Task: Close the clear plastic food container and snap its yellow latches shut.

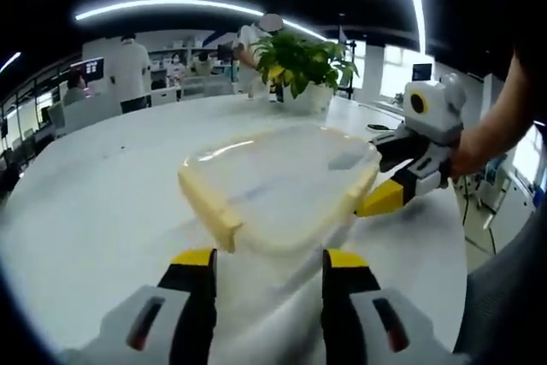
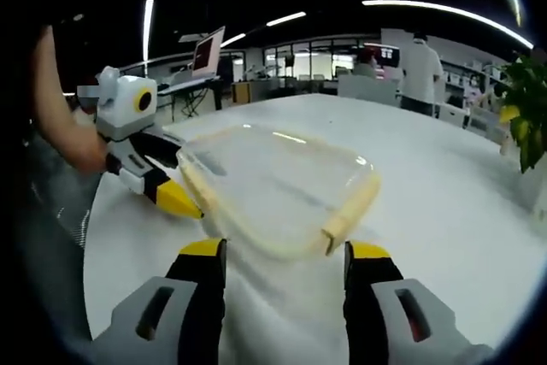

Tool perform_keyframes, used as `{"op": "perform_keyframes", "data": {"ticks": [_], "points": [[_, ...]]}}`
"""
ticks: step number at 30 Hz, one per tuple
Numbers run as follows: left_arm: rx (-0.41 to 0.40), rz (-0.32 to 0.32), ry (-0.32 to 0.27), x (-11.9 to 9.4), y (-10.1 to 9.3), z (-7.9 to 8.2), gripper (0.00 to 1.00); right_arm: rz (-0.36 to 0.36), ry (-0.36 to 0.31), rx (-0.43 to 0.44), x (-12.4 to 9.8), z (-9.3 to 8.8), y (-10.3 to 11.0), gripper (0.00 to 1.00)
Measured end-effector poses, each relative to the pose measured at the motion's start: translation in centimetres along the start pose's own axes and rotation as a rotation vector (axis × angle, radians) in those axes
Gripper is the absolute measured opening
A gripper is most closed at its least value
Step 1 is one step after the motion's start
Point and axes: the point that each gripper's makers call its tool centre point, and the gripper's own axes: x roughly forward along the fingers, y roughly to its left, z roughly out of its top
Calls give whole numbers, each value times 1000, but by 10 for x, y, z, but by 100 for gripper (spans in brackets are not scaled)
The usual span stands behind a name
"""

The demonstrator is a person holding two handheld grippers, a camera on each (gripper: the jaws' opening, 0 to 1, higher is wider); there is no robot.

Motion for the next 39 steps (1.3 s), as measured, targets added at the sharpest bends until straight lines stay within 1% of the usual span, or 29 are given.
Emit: {"op": "perform_keyframes", "data": {"ticks": [10, 17, 33, 39], "points": [[-9, 16, 13, -3, 5, -3, 43, -12, 4, -1, 5, 2, 5, 52], [-7, 29, 22, -8, 13, -6, 43, -6, 1, -6, 13, 7, 9, 52], [7, 37, 73, -18, 38, -12, 43, 18, 20, -13, 34, 16, 21, 50], [4, 34, 73, -24, 49, -16, 43, 17, 29, -15, 42, 20, 28, 50]]}}
